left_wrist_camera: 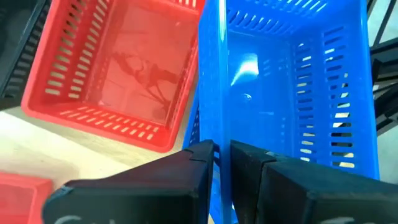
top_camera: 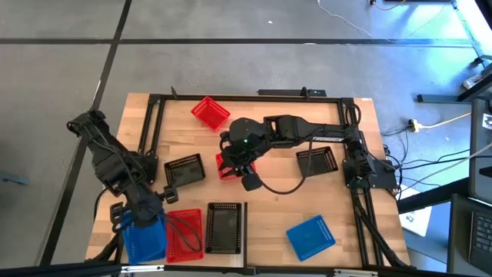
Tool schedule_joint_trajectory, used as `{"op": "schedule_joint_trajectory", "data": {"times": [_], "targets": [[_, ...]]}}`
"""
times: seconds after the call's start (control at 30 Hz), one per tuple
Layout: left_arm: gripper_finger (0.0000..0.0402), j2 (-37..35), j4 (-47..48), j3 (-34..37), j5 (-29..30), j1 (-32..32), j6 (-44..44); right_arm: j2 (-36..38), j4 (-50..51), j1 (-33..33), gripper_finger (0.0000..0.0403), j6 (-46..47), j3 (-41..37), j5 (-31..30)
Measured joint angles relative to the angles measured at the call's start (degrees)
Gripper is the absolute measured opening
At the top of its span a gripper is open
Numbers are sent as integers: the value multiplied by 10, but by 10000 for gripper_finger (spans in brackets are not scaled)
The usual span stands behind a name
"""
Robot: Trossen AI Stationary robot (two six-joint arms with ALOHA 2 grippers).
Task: Stack baskets on shelf by color
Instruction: Stack the left blue bin on top of the other blue bin on the shelf
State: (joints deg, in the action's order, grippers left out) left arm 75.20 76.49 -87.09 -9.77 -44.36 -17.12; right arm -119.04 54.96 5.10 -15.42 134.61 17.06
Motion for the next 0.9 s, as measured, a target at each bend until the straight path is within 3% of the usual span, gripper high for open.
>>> {"op": "schedule_joint_trajectory", "data": {"times": [0.57, 0.9], "targets": [[27, 1, 7, 0, -24, 0, -19, 0, 0, 0, 99, 0, 0, 0], [27, 4, -37, 0, -39, 0, 60, 0, 0, 0, 99, 0, 0, 0]]}}
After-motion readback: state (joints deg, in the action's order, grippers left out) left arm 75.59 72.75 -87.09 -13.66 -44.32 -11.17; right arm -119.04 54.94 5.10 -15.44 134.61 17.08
